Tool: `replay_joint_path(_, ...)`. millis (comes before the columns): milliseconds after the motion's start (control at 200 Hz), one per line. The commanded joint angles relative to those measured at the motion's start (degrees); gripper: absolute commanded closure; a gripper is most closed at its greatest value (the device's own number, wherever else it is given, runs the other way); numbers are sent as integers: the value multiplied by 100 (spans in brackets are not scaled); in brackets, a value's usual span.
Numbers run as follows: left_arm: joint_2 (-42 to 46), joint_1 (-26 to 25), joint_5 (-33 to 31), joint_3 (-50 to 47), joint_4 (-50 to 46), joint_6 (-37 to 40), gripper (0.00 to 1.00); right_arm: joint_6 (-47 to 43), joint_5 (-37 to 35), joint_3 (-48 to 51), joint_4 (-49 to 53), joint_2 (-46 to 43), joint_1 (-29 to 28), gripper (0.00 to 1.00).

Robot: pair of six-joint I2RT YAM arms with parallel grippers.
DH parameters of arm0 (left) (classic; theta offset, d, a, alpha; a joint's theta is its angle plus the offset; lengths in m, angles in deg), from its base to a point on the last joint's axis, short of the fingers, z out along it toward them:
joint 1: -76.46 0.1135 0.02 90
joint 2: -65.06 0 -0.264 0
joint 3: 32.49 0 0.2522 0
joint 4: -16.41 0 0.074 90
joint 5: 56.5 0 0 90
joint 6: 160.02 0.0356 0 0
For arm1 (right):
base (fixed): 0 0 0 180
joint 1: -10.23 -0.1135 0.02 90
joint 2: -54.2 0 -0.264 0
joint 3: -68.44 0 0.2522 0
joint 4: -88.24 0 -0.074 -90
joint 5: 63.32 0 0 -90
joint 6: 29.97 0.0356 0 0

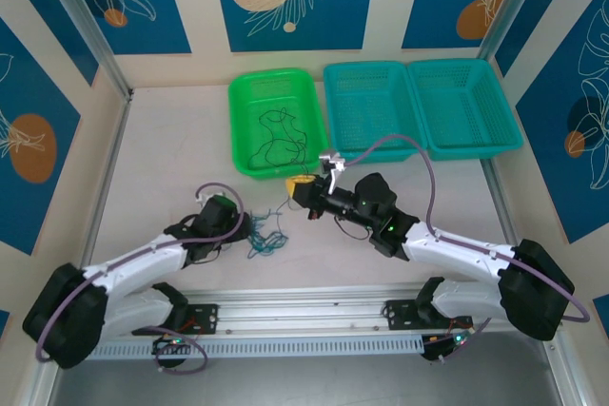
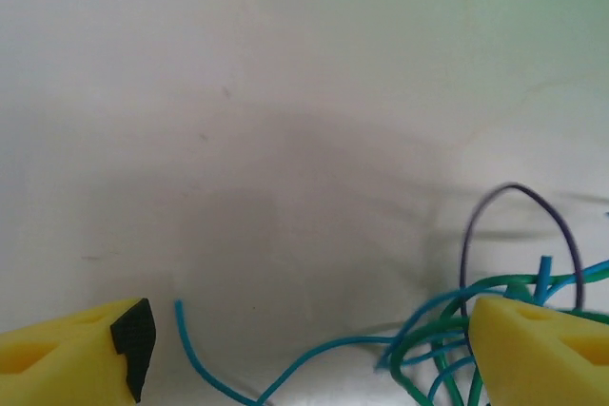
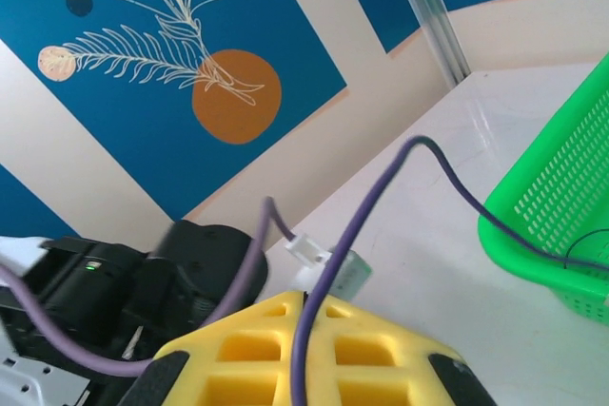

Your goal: Untangle the cables

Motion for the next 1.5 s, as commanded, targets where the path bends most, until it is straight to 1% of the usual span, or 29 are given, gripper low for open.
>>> replay_joint_path(0, -352, 55, 917, -94, 1328, -166, 15, 112, 128, -148, 77, -168, -34, 100)
replay_joint_path(50, -515, 54, 1015, -82, 1507, -195, 16, 117, 122, -156, 120, -174, -34, 100)
replay_joint_path(95, -661, 52, 1074, -73, 1615, -203, 22, 139, 136, -175, 164, -170, -37, 100)
replay_joint_path(140, -803, 47, 1072, -11, 1576, -229, 33, 159, 109, -186, 224, -190, -38, 100)
replay_joint_path(215, -1024, 51, 1010, 114, 1320, -307, 57, 210, 20, -189, 294, -236, -24, 100)
replay_joint_path(265, -1149, 51, 968, 176, 1170, -367, 70, 268, -75, -182, 347, -282, -11, 100)
replay_joint_path(380, -1299, 60, 972, 148, 1235, -403, 92, 439, -283, -125, 522, -459, 79, 100)
replay_joint_path(430, -1303, 56, 910, 147, 1206, -410, 100, 567, -408, -92, 700, -588, 172, 100)
replay_joint_path(535, -1223, 87, 652, 149, 998, -412, 100, 851, -571, 112, 1090, -1000, 535, 100)
replay_joint_path(575, -1167, 116, 542, 154, 871, -416, 100, 973, -641, 213, 1313, -1279, 717, 100)
replay_joint_path(690, -957, 261, 251, 143, 476, -431, 100, 1480, -937, 434, 2389, -2184, 1542, 100)
replay_joint_path(775, -739, 407, 190, 91, 323, -421, 100, 2186, -901, 697, 3296, -3042, 2583, 100)
replay_joint_path(860, -546, 583, 148, 76, 173, -352, 100, 2633, -524, 955, 3844, -3902, 3629, 100)
replay_joint_path(900, -463, 668, 124, 77, 90, -292, 100, 2776, -327, 1015, 4153, -4232, 4037, 100)
replay_joint_path(995, -300, 929, 120, 101, -112, -198, 100, 3032, 183, 1037, 4763, -4727, 5001, 100)
replay_joint_path(1055, -176, 1122, 96, 136, -289, -170, 100, 3135, 551, 1002, 5023, -4845, 5513, 100)
replay_joint_path(1120, -26, 1295, 81, 160, -458, -90, 100, 3231, 1014, 957, 5091, -4848, 6000, 100)
replay_joint_path(1205, 124, 1487, -142, 239, -823, -28, 100, 3307, 1385, 801, 5121, -4802, 6531, 100)
replay_joint_path(1235, 160, 1564, -255, 272, -968, -35, 100, 3314, 1380, 719, 5161, -4776, 6614, 100)
replay_joint_path(1290, 222, 1743, -472, 309, -1242, -107, 100, 3265, 1157, 506, 5328, -4693, 6627, 100)
replay_joint_path(1360, 319, 2038, -616, 301, -1479, -205, 100, 3359, 1003, 272, 5391, -4528, 6724, 100)
replay_joint_path(1495, 559, 2641, -644, 222, -1594, -261, 100, 3583, 1152, -62, 5149, -4105, 7014, 100)
